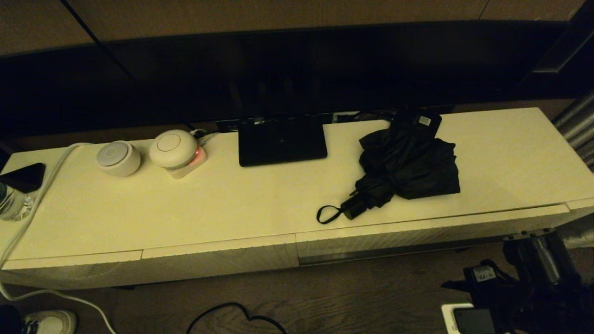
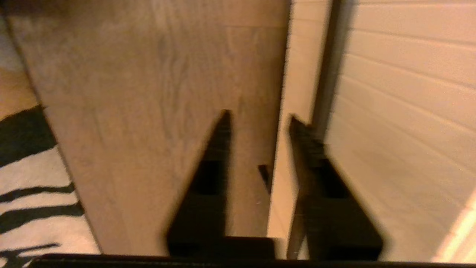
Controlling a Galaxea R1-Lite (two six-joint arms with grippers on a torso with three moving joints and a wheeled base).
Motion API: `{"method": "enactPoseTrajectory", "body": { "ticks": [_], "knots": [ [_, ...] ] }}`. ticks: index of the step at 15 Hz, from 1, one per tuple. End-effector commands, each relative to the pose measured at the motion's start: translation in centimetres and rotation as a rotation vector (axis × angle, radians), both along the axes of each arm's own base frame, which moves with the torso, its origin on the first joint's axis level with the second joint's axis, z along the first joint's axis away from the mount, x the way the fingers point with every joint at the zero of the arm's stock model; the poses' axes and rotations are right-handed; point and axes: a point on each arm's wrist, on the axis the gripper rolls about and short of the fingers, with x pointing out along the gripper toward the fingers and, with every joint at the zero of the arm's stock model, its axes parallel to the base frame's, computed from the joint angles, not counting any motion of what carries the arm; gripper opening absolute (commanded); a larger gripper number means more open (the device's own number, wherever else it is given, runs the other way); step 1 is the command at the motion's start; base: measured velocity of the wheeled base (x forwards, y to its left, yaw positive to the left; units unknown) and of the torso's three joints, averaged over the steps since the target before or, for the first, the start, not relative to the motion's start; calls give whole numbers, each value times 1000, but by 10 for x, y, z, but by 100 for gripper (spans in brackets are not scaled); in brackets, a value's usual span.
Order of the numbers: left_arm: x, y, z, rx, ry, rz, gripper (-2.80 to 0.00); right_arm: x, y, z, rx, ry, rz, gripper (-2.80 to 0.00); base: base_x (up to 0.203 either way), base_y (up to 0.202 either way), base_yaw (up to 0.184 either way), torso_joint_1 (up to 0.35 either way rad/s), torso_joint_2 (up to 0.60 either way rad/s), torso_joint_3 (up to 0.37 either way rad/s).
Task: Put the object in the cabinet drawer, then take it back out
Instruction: Open the drawer
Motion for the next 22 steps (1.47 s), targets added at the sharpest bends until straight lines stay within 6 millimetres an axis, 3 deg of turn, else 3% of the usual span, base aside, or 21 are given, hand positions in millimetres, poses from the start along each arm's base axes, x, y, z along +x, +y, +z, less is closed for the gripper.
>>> {"method": "enactPoseTrajectory", "body": {
  "ticks": [1,5,14,22],
  "knots": [
    [0,0,-1,0,3,1,-280,0,0,-7,-20,25,1,0,0,0,0,0,0,0],
    [0,0,-1,0,3,1,-280,2,0,-23,-36,82,-1,0,0,0,0,0,0,0],
    [0,0,-1,0,3,1,-280,41,10,-60,-26,48,-11,0,0,0,0,0,0,0],
    [0,0,-1,0,3,1,-280,78,4,-62,-9,-7,-70,0,0,0,0,0,0,0]
  ]
}}
